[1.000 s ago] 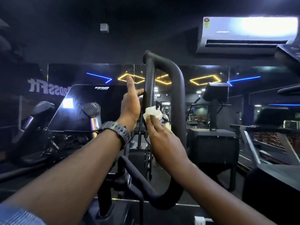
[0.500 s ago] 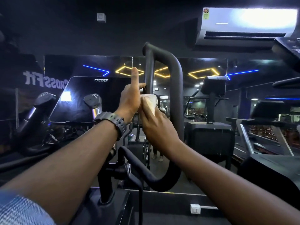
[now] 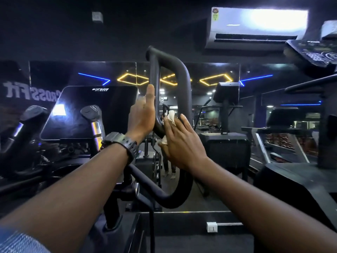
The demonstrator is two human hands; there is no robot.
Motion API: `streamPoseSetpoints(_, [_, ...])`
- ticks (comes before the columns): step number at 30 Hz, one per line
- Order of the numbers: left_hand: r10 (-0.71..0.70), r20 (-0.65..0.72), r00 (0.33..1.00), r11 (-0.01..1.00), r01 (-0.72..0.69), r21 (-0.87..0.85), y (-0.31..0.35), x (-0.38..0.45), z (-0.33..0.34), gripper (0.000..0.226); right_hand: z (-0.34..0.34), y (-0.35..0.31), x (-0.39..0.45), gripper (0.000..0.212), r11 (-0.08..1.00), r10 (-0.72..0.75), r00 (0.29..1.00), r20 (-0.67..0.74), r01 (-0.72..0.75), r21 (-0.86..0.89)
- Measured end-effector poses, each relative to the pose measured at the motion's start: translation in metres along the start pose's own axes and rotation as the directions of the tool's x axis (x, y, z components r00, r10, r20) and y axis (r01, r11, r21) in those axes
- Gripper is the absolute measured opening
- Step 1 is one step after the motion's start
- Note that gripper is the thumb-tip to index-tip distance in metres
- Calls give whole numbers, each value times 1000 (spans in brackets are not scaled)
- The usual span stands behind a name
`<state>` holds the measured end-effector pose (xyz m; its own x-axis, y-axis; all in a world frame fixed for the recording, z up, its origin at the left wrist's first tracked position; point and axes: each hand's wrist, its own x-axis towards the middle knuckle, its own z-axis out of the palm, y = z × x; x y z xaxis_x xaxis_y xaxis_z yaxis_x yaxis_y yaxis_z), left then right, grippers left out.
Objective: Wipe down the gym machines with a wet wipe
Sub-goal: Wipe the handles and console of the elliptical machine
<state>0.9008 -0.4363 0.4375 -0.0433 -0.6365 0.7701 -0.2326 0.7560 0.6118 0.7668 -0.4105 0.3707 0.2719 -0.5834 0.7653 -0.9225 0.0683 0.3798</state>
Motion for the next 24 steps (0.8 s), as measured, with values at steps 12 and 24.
streamPoseSetpoints(12, [191,125,974,930,-220,293,-13,-26,1,51,0,13,20,72,532,458,881,117,-377,758])
streamPoseSetpoints(24, [239,188,953,905,-289,311,-32,-22,-1,49,8,2,-38,61,-302,372,750,548,-460,835])
